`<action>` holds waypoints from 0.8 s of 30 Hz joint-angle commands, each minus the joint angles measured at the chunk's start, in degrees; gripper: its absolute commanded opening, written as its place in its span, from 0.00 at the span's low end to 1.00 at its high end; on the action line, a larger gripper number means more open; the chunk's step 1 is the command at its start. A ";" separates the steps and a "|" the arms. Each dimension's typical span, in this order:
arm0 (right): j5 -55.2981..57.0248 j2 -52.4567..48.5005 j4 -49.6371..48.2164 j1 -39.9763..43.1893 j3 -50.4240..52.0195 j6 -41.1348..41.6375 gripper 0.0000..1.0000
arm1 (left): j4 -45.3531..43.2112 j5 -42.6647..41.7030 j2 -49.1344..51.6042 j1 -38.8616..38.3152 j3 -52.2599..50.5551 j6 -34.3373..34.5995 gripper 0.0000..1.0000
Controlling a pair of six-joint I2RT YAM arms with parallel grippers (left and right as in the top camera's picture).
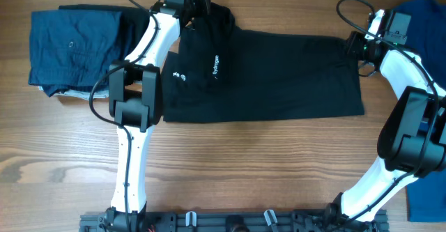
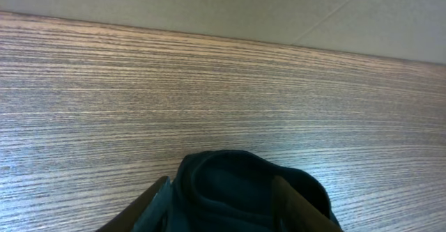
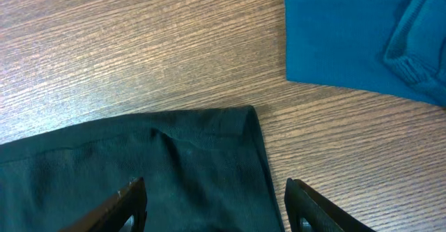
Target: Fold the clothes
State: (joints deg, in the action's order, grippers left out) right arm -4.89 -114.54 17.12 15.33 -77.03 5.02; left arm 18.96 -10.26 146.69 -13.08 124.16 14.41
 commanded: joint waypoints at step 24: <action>4.11 -0.33 0.26 0.31 -0.59 -0.50 0.54 | -2.47 4.63 4.94 -0.31 0.48 -5.27 0.22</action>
State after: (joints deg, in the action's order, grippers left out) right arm -4.36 -114.54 17.32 15.33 -77.03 4.97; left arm 16.51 -6.61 150.98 -13.08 124.14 10.26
